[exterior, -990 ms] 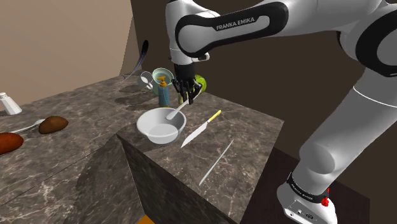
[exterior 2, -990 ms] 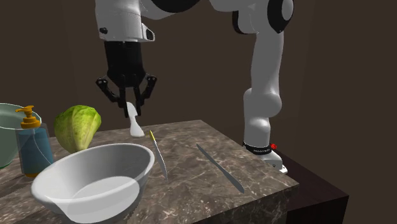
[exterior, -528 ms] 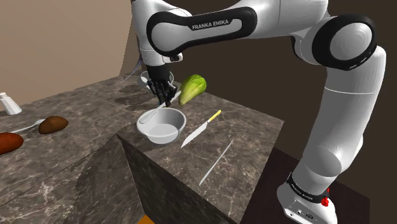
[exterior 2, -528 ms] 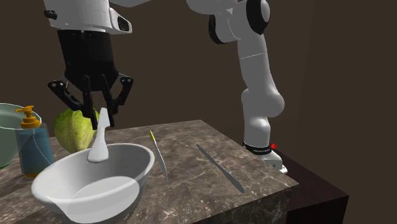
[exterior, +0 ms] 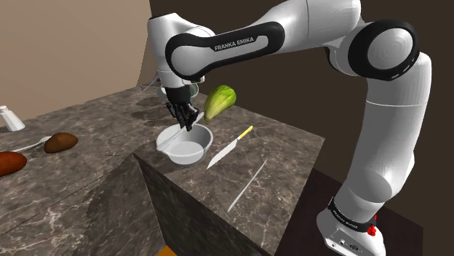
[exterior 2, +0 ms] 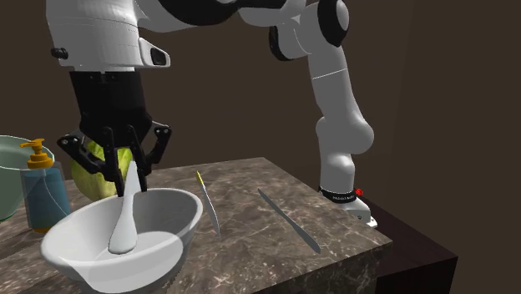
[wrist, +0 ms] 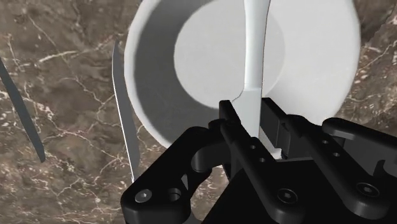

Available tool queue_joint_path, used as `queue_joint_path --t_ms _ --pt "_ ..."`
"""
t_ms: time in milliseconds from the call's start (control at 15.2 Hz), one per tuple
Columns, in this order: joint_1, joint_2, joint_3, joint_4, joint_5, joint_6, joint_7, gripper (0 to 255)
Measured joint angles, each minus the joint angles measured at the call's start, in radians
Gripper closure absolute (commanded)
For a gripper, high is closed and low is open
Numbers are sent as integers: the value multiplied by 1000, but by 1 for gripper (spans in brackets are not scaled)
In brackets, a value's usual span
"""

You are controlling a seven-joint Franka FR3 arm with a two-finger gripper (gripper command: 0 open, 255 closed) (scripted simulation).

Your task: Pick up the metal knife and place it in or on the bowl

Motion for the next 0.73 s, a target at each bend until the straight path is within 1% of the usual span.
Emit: queue_joint_path --t_ms 396,726 --pt "-3 15 -7 -68 -14 79 13 255" --pt "-4 16 -7 -78 -17 91 15 255"
